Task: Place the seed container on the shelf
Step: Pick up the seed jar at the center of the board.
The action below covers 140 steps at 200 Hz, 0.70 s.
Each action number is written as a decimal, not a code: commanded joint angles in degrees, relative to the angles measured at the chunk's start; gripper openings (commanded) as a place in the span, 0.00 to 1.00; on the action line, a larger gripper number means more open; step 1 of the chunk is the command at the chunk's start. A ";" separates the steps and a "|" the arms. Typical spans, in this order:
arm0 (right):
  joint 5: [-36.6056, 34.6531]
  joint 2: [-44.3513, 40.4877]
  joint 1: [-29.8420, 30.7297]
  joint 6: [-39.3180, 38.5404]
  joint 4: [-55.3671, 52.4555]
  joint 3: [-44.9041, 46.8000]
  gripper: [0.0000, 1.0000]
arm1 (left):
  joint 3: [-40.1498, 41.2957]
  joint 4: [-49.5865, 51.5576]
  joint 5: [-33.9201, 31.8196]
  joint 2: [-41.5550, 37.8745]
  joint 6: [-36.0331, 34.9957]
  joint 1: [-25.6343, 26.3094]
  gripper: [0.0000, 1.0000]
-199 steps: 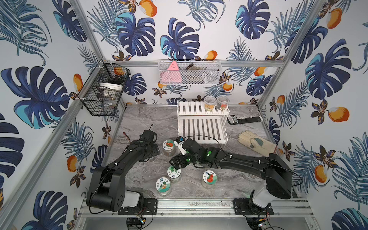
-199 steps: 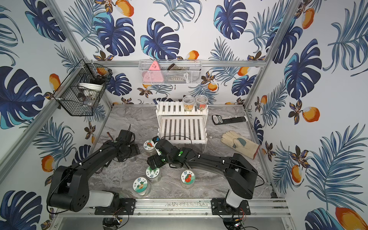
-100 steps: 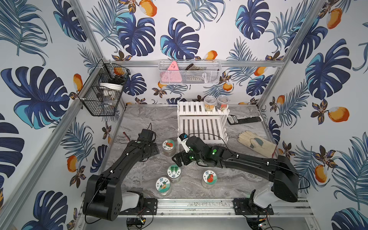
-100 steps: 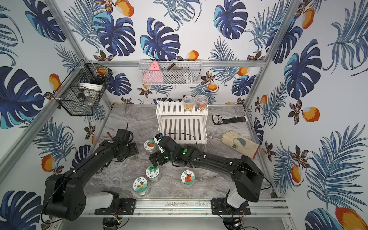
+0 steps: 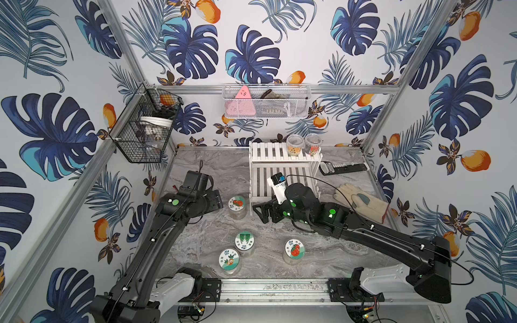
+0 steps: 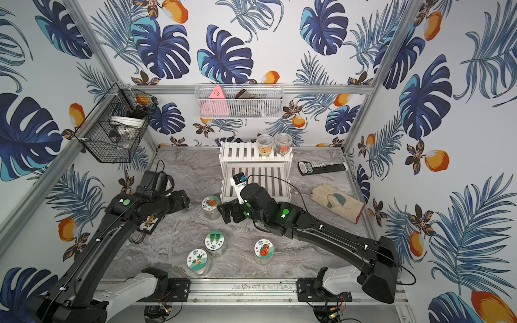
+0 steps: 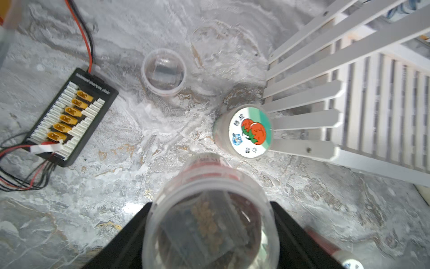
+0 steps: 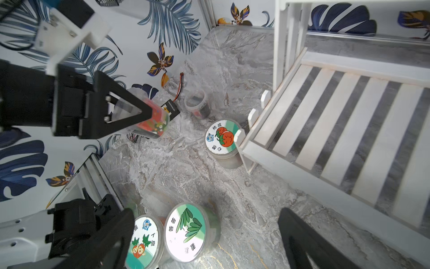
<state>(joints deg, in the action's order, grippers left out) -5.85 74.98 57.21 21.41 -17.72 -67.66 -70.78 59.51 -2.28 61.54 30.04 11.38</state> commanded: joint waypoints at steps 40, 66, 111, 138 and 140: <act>14.16 -4.31 -13.42 4.56 -4.26 0.97 1.00 | -27.44 14.24 6.62 10.17 -10.64 1.44 0.71; 12.78 -6.09 -13.62 3.33 -4.18 1.63 1.00 | -36.59 15.16 5.98 16.17 -11.15 5.97 0.71; 7.21 -10.45 -13.78 -1.46 -1.09 4.83 1.00 | -49.02 17.62 1.87 26.61 -11.50 15.13 0.70; 5.79 -11.24 -16.39 -1.87 -4.30 3.46 1.00 | -58.71 19.94 -1.04 33.30 -11.59 18.54 0.70; 5.72 -11.32 -16.60 -1.78 -4.44 3.53 1.00 | -59.59 20.16 -1.32 33.82 -11.63 18.87 0.70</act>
<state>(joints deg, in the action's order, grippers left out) 2.52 64.31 42.24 21.34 -20.80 -63.37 -123.85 77.19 0.25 91.33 19.44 28.01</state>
